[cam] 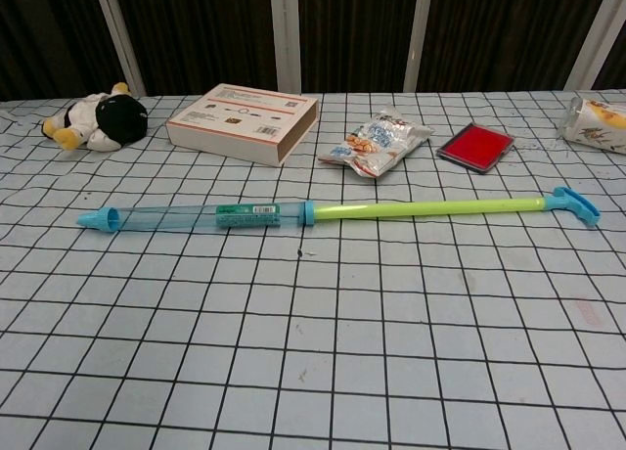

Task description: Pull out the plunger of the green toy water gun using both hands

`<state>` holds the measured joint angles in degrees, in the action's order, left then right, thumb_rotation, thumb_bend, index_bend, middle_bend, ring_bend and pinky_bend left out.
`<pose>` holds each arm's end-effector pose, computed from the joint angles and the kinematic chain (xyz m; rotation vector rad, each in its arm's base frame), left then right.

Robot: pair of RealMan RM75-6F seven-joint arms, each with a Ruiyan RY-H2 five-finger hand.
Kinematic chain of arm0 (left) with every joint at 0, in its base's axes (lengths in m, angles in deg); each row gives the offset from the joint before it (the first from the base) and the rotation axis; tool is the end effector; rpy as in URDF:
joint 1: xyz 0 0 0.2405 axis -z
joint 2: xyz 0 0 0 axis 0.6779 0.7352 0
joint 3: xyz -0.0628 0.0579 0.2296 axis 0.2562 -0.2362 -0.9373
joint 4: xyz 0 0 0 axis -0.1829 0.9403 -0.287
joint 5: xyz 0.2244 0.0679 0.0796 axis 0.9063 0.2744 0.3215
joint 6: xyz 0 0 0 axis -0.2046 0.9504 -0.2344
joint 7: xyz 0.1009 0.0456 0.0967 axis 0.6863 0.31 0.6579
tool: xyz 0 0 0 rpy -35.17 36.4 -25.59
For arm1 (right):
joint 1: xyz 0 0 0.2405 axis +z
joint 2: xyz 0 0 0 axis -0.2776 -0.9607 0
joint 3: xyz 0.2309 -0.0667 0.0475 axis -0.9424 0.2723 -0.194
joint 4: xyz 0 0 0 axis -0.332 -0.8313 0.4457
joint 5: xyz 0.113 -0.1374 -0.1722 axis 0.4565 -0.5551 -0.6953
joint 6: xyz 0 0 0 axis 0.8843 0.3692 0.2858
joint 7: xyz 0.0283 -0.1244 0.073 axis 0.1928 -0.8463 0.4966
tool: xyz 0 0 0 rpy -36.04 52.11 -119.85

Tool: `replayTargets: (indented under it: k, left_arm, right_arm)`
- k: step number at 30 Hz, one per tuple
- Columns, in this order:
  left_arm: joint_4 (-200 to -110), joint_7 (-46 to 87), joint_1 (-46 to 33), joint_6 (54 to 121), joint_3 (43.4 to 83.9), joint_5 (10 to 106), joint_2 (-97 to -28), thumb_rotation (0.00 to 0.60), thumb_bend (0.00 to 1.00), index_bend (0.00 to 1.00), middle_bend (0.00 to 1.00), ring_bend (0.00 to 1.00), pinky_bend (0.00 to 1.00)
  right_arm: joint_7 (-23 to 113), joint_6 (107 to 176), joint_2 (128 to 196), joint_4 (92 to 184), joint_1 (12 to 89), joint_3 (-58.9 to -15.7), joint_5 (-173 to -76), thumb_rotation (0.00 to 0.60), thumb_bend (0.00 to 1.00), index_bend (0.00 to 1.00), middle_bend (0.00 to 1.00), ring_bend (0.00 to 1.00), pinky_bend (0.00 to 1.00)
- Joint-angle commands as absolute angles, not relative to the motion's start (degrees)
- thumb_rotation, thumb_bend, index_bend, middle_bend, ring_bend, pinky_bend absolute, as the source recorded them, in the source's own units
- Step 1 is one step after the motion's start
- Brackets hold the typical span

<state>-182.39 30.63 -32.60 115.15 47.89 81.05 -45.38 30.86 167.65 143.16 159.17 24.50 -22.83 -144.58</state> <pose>-0.2792 0.1646 0.0935 -1.4624 -0.8857 -0.8774 -0.3050 -0.1735 0.1109 1.4494 -0.7854 0.7618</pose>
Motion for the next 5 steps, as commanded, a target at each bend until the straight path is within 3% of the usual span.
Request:
replayTargets:
  k: [1, 5]
  left_arm:
    - [-181.4, 28.5, -34.0, 116.5, 48.1, 82.0, -44.4, 0.6, 0.13, 0.01, 0.0, 0.0, 0.0]
    - [-180.3, 27.4, -34.5, 115.7, 49.1, 82.1, -44.5, 0.6, 0.13, 0.01, 0.0, 0.0, 0.0]
  right_arm:
    - [32.5, 167.4, 141.8, 160.7, 22.8, -22.6, -144.0, 0.6, 0.29, 0.0, 0.0, 0.0, 0.0]
    - [32.6, 165.8, 141.8, 161.1, 22.7, -23.5, -143.1, 0.6, 0.29, 0.0, 0.0, 0.0, 0.0]
